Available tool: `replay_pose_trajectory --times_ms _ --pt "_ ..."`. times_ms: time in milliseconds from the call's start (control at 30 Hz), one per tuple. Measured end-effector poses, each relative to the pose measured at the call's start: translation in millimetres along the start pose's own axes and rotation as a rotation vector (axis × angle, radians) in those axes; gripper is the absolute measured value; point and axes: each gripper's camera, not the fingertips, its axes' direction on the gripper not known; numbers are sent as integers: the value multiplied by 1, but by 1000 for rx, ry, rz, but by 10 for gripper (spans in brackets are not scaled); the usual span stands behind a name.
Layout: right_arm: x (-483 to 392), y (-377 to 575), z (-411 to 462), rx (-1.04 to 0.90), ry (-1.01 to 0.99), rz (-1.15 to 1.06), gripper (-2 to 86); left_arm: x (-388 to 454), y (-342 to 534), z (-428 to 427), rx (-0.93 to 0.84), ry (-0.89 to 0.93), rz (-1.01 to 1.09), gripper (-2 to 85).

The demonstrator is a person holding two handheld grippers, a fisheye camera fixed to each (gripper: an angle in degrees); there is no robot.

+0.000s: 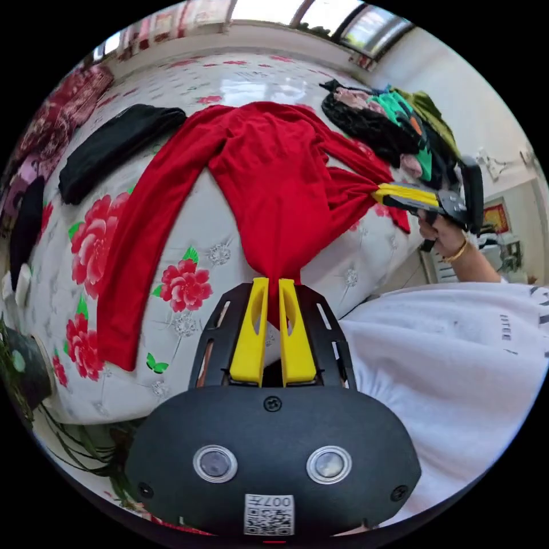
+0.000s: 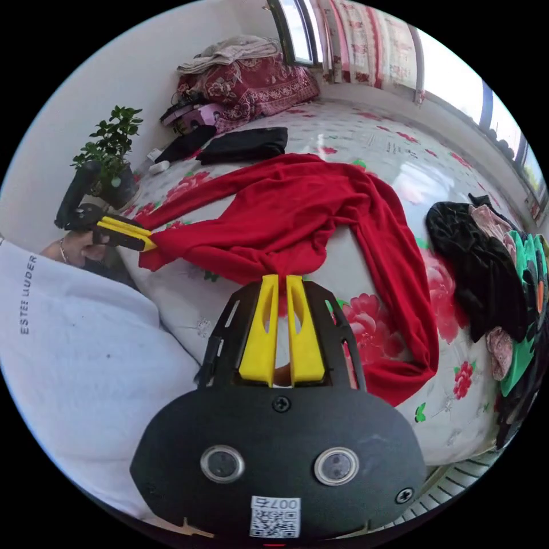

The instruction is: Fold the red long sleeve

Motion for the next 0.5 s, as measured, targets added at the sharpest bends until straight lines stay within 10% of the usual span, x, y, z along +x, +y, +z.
replay_pose_trajectory --times_ms 133,500 --pt "22 40 -34 -78 -75 56 9 -28 19 -7 54 219 -111 37" --pt "1 61 37 -187 -90 98 74 27 56 19 -16 -170 87 90"
